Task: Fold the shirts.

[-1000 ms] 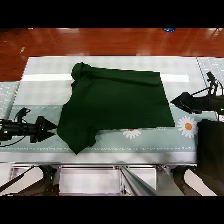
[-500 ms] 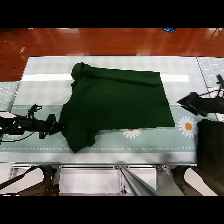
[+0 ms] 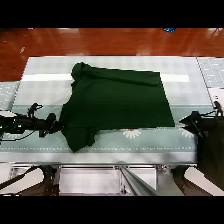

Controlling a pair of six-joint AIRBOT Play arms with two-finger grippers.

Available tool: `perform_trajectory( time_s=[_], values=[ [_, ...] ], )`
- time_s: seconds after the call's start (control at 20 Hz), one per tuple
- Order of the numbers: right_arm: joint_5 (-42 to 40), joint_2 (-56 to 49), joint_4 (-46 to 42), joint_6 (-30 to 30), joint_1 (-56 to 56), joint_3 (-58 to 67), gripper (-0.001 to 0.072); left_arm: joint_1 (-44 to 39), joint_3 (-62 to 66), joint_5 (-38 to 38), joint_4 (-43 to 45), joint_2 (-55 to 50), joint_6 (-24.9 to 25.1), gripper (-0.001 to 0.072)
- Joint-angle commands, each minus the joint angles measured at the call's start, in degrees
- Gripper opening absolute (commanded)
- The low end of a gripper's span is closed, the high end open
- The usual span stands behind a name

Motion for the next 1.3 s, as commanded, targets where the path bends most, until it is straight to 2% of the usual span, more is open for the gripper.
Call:
perform_trajectory(
  time_s=[0.0, 0.15, 0.4, 0.45, 0.55, 0.65, 0.75, 0.85, 0.95, 1.25],
  values=[
    [-0.31, -5.18, 0.35, -1.42, 2.99, -0.61, 0.0409, -0.02, 0.04, -0.13, 0.04, -0.04, 0.00, 0.0024],
    [-3.43, -8.37, 1.25, -1.73, 6.38, 2.01, 0.0409, -0.02, 0.04, -0.13, 0.02, -0.04, 0.00, 0.0024],
    [-6.25, -13.73, 7.67, -1.73, 13.64, 6.97, 0.0408, -0.02, 0.07, 0.31, -0.02, -0.04, -0.02, 0.0024],
    [-6.38, -14.88, 7.76, -1.70, 15.96, 7.78, 0.0347, -0.02, 0.07, 0.35, -0.07, -0.04, -0.02, 0.0024],
    [-6.23, -15.65, 7.80, -2.36, 19.34, 9.53, 0.0021, 0.00, 0.24, 0.24, -0.90, -0.02, -0.02, 0.0024],
    [-2.91, -14.95, 7.61, -2.91, 20.20, 13.49, 0.0022, 0.00, 2.01, -1.31, -2.32, 0.09, 0.24, 0.0024],
    [0.83, -12.44, 7.04, -2.82, 20.15, 19.43, 0.0022, 0.00, 5.99, -3.89, -5.03, 1.42, 2.54, 0.0024],
    [2.91, -8.66, 6.23, -2.12, 20.15, 27.69, 0.0022, 0.00, 12.39, -4.66, -10.49, 4.98, 2.60, 0.0024],
    [3.74, -5.01, 6.29, -1.70, 20.15, 37.77, 0.0022, -0.02, 21.92, -4.44, -16.41, 9.35, 2.56, 0.0024],
    [2.27, 2.01, 4.42, 2.21, 20.15, 70.84, 0.0022, 0.07, 57.92, 0.15, -16.22, 18.25, -1.33, 0.0024]
  ],
)
